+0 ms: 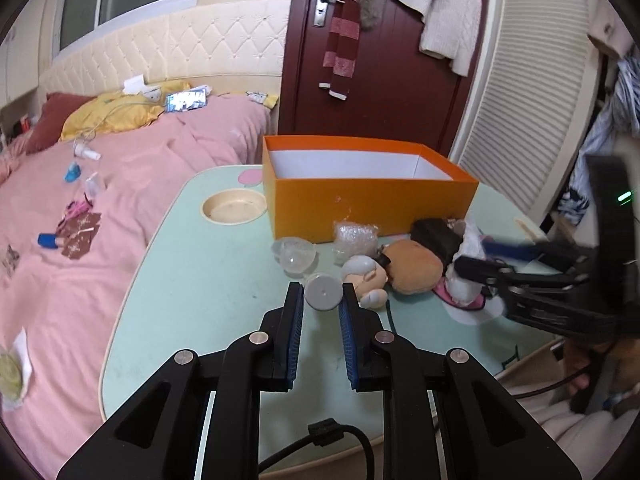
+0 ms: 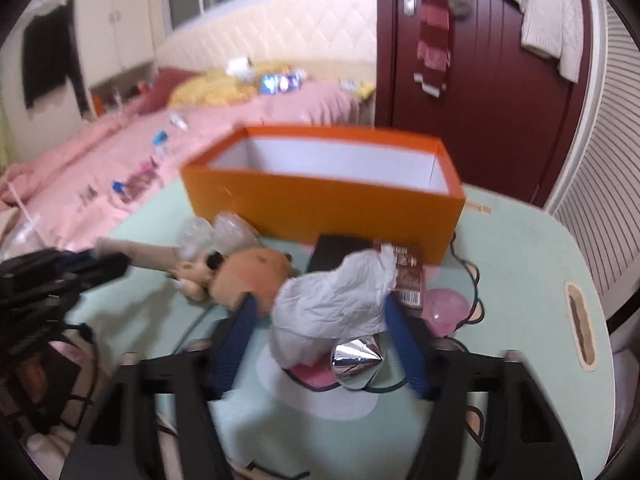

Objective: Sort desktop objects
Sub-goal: 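Grasp the white tube with the left gripper while the right gripper grasps the white cloth, then carry the tube and cloth into the orange box and open both grippers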

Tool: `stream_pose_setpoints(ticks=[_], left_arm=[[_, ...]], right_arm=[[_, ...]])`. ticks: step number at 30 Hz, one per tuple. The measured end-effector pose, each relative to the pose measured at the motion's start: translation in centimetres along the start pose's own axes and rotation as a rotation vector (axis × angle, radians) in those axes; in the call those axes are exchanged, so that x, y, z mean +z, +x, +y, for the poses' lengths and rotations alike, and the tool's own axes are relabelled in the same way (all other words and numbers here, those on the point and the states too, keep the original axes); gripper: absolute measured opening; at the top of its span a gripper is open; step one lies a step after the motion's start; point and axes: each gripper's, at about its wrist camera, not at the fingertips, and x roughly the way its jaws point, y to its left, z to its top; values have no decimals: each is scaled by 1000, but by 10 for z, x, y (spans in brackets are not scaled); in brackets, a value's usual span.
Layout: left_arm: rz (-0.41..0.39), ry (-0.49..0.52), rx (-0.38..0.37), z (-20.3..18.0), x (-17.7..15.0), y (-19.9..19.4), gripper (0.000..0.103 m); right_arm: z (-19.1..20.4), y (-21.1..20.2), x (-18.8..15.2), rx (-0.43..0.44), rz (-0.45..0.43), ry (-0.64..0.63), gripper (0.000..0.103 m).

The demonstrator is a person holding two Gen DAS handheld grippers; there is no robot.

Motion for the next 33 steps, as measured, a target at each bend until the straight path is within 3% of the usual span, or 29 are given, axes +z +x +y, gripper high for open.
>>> stream_pose_setpoints(ticks=[1, 14, 19, 26, 33], left_arm=[[-7, -6, -7, 0, 2, -2, 20], [-92, -87, -98, 3, 33, -24, 20], [-158, -51, -112, -5, 68, -31, 20], [-176, -9, -100, -14, 111, 7, 20], [-91, -25, -113, -18, 118, 62, 20]], right_arm=[[0, 6, 0, 1, 22, 8, 17], [-9, -31, 33, 172, -140, 89, 17], [-10, -35, 51, 187, -178, 89, 17], [-19, -18, 75, 163, -184, 102, 17], [-32, 15, 87, 114, -149, 135, 18]])
